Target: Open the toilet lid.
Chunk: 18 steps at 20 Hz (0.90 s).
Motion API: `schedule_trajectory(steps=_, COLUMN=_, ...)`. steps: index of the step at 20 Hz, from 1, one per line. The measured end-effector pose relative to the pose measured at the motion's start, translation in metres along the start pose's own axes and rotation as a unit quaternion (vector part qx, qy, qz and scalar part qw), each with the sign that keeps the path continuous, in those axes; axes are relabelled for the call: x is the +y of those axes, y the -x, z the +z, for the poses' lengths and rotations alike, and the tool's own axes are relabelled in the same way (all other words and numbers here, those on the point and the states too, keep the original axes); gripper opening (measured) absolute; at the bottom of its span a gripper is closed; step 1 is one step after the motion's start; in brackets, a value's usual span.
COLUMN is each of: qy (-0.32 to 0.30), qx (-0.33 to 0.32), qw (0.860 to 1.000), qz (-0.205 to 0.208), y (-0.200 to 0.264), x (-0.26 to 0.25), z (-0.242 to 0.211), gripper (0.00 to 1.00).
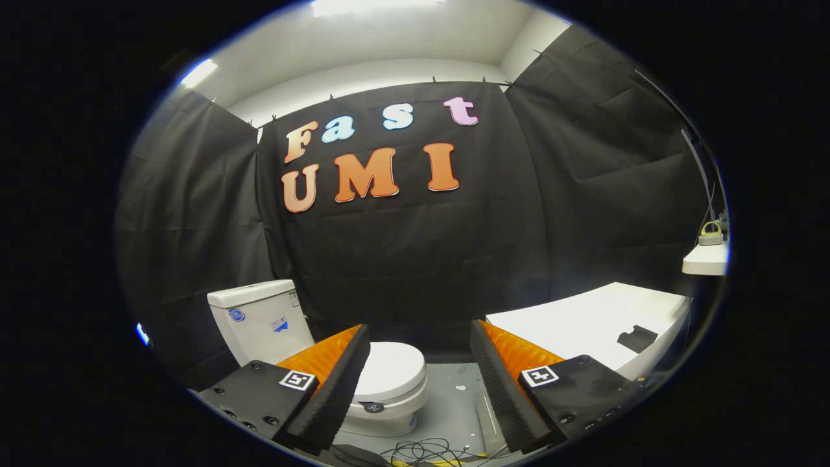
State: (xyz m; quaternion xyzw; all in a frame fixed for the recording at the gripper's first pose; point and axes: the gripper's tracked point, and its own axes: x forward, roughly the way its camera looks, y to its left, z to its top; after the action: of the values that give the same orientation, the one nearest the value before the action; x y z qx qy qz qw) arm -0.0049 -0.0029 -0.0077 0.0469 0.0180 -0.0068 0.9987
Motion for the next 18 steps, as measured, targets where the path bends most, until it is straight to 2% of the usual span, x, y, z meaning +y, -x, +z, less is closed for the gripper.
schedule_trajectory(steps=2, qy=-0.007, qx=-0.005, qw=1.000, qz=-0.004, y=-0.002, x=0.000, z=0.004, gripper=0.99)
schedule_trajectory(steps=4, qy=-0.042, qx=-0.016, qw=0.999, qz=0.003, y=-0.008, x=0.011, z=0.010, gripper=0.98)
schedule_trajectory(steps=7, qy=-0.081, qx=0.028, qw=0.995, qz=0.044, y=-0.028, x=0.049, z=-0.020, gripper=0.98)
schedule_trajectory(steps=12, qy=-0.155, qx=0.056, qw=0.985, qz=0.059, y=-0.085, x=0.085, z=-0.048, gripper=0.98)
schedule_trajectory(steps=16, qy=-0.221, qx=0.100, qw=0.968, qz=0.070, y=-0.115, x=0.110, z=-0.112, gripper=0.98)
schedule_trajectory(steps=18, qy=-0.275, qx=0.134, qw=0.950, qz=0.059, y=-0.126, x=0.105, z=-0.152, gripper=0.98)
